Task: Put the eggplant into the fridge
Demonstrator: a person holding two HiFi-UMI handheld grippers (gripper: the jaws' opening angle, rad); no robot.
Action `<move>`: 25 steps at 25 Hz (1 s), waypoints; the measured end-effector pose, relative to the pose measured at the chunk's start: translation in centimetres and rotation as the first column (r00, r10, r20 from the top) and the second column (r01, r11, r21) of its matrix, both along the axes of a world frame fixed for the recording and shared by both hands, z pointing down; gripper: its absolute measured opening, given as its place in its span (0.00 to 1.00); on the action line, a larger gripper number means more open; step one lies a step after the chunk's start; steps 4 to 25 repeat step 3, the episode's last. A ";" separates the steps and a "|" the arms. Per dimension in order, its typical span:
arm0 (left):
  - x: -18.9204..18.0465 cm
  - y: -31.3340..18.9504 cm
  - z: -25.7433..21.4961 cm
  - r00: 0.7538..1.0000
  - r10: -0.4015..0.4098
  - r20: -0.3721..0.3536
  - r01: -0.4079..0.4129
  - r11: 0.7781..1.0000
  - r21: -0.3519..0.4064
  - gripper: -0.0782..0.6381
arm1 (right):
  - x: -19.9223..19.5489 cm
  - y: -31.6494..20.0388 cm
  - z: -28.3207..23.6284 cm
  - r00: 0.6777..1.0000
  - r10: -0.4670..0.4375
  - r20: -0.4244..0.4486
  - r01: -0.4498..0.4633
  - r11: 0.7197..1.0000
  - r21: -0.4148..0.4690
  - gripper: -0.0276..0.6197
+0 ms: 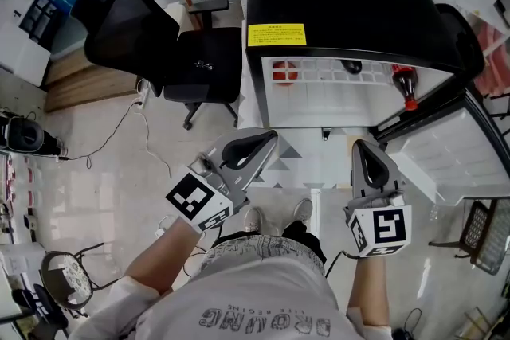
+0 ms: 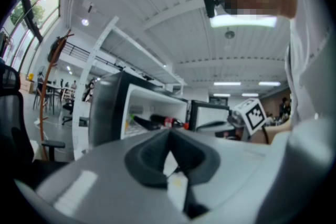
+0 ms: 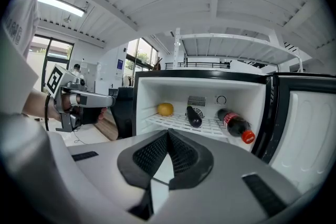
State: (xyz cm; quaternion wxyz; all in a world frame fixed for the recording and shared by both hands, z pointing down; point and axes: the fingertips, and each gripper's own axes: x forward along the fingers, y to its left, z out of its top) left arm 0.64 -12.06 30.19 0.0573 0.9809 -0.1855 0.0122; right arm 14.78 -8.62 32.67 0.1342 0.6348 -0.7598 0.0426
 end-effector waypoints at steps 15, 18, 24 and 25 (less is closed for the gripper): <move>0.2 0.0 0.1 1.000 -0.003 0.002 0.003 1.000 0.001 0.12 | 0.1 0.0 0.1 1.000 -0.008 0.000 0.008 1.000 -0.003 0.05; 0.2 0.0 0.1 1.000 -0.003 0.002 0.003 1.000 0.001 0.12 | 0.1 0.0 0.1 1.000 -0.008 0.000 0.008 1.000 -0.003 0.05; 0.2 0.0 0.1 1.000 -0.003 0.002 0.003 1.000 0.001 0.12 | 0.1 0.0 0.1 1.000 -0.008 0.000 0.008 1.000 -0.003 0.05; 0.2 0.0 0.1 1.000 -0.003 0.002 0.003 1.000 0.001 0.12 | 0.1 0.0 0.1 1.000 -0.008 0.000 0.008 1.000 -0.003 0.05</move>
